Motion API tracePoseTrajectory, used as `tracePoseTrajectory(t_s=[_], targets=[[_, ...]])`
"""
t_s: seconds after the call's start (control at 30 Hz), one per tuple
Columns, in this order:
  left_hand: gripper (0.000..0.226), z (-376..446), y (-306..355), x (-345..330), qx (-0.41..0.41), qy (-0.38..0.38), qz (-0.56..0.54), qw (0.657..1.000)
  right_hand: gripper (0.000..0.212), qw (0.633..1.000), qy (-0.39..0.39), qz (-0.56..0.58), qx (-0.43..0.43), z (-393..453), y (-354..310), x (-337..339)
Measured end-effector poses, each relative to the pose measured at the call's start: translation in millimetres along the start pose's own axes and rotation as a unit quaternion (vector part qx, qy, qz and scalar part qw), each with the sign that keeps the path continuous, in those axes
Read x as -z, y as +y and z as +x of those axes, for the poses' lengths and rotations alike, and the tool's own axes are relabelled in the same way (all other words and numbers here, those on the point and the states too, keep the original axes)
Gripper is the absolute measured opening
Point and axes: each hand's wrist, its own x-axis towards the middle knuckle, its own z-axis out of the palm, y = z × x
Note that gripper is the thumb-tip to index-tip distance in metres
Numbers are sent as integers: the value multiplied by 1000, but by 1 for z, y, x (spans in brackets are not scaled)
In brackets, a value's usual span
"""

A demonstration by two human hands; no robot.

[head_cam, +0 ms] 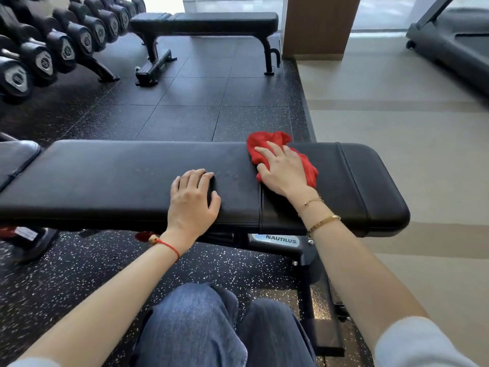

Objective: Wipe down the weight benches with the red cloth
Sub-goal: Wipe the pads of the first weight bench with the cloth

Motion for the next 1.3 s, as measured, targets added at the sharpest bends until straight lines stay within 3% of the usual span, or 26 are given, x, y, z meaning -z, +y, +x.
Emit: tracePoseTrajectory(t_s=[0.2, 0.37, 0.5, 0.67, 0.8, 0.93, 1.1, 1.17, 1.3], targets=[[51, 0, 0, 0, -1, -4, 0, 1000, 50, 988, 5, 38, 150, -61, -26, -5], [58, 1, 2, 1, 3, -6, 1, 1000, 46, 994, 51, 38, 91, -49, 7, 1], [56, 1, 3, 1, 5, -7, 4, 1000, 49, 999, 24, 10, 21, -4, -11, -4], [52, 1, 0, 2, 7, -4, 4, 1000, 48, 993, 4, 6, 118, -15, -48, -11], [54, 1, -1, 1, 2, 4, -4, 1000, 51, 988, 4, 21, 156, -66, -36, -9], [52, 1, -2, -1, -2, 7, -6, 1000, 53, 994, 53, 37, 83, -75, 11, 4], [49, 1, -2, -4, 2, 7, 1, 1000, 51, 995, 64, -8, -78, -16, 62, 18], [49, 0, -2, -4, 0, 10, 0, 1000, 49, 996, 43, -5, -78, 2, 55, 16], [50, -1, -1, -3, -1, 10, -1, 1000, 48, 1000, 25, -5, 5, -8, 20, 7]])
